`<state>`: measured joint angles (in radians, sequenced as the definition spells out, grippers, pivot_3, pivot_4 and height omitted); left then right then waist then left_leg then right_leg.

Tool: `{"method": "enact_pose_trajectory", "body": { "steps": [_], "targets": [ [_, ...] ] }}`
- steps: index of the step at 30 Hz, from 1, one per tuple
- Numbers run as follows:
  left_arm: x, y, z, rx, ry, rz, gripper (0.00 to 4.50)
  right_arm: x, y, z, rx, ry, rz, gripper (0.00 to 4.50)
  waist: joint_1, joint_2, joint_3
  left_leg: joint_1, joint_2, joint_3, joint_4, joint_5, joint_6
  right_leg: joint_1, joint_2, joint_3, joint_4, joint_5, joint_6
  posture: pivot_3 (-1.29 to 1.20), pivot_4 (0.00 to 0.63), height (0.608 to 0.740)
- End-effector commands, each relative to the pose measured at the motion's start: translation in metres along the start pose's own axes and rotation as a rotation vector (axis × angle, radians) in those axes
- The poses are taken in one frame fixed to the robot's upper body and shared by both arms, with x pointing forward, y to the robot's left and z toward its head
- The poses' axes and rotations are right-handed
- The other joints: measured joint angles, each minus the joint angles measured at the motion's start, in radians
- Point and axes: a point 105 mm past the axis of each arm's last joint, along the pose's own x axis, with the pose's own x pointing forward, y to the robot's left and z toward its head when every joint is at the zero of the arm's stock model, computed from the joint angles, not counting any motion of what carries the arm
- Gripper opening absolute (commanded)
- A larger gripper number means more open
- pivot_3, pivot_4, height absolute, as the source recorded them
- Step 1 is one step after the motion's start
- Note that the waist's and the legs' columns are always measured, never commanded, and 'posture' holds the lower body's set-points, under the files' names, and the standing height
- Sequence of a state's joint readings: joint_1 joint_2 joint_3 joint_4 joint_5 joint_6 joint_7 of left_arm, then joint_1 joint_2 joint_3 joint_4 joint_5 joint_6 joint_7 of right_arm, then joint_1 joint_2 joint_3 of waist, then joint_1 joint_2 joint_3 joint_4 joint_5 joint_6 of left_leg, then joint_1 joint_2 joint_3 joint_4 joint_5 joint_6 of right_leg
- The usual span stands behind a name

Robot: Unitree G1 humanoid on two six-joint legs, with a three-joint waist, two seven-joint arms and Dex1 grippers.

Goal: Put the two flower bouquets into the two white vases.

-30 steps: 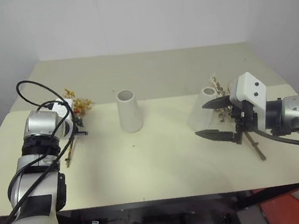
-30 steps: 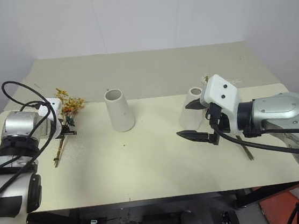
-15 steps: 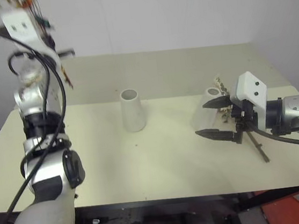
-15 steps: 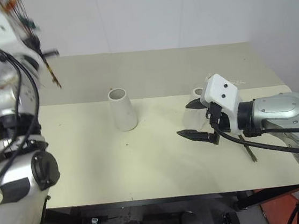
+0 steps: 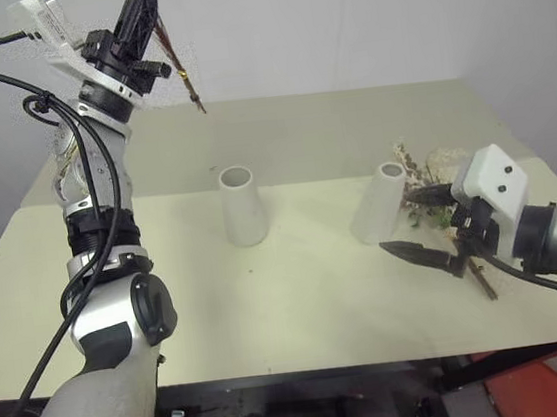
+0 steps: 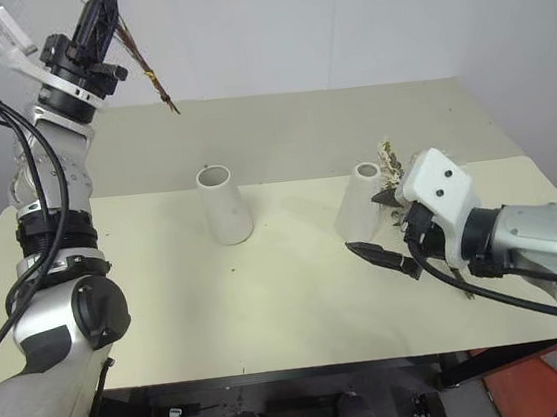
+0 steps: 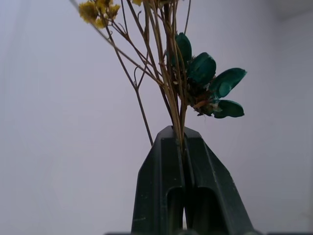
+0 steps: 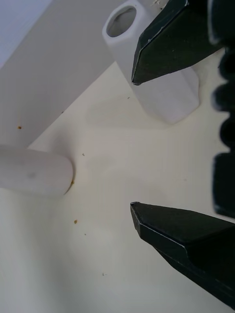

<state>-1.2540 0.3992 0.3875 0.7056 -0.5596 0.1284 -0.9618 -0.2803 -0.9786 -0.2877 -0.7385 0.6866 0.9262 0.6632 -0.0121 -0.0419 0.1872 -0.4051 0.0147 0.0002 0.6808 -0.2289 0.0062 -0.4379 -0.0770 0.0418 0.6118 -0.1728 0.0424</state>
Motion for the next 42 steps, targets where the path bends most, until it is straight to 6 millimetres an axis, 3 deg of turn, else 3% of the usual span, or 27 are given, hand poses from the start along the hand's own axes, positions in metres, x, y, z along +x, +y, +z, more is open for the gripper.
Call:
{"method": "enact_pose_trajectory", "body": {
  "steps": [1, 5, 14, 26, 42],
  "targets": [
    [-0.004, -0.015, -0.009, -0.038, 0.022, -0.175, 0.02, -0.007, -0.001, 0.006, -0.027, -0.018, -0.046, 4.50, 0.000, 0.000, 0.000, 0.000, 0.000, 0.000, 0.000, 0.000, 0.000, 0.000, 0.000, 0.000, 0.000, -0.001, 0.001, 0.00, 0.150, 0.740],
    [-0.009, -0.014, -0.025, -0.052, 0.095, -0.212, 0.02, -0.008, -0.001, 0.004, -0.024, -0.009, -0.053, 4.50, -0.002, 0.000, 0.000, 0.000, 0.000, 0.000, 0.000, 0.000, 0.000, 0.000, 0.000, 0.000, 0.000, -0.001, 0.002, 0.00, 0.150, 0.740],
    [-0.018, -0.001, -0.033, -0.093, 0.109, -0.164, 0.02, -0.010, -0.001, 0.003, -0.024, -0.002, -0.066, 4.50, -0.001, 0.000, 0.000, -0.001, 0.000, -0.001, 0.000, 0.000, 0.000, 0.000, 0.000, 0.000, 0.000, -0.001, 0.002, 0.00, 0.150, 0.740],
    [-0.034, -0.003, -0.069, -0.094, 0.194, -0.149, 0.02, -0.010, -0.001, 0.001, -0.022, -0.001, -0.069, 4.50, -0.001, 0.000, 0.000, -0.001, 0.000, -0.001, 0.000, 0.000, 0.000, 0.000, 0.000, 0.000, 0.000, -0.001, 0.002, 0.00, 0.150, 0.740],
    [-0.056, -0.010, -0.097, -0.132, 0.194, -0.144, 0.02, -0.010, -0.002, -0.005, -0.012, 0.007, -0.079, 4.50, -0.001, 0.000, 0.000, -0.001, 0.000, -0.001, 0.000, 0.000, 0.000, 0.000, 0.000, 0.000, 0.000, -0.001, 0.002, 0.00, 0.150, 0.740]
  ]
}}
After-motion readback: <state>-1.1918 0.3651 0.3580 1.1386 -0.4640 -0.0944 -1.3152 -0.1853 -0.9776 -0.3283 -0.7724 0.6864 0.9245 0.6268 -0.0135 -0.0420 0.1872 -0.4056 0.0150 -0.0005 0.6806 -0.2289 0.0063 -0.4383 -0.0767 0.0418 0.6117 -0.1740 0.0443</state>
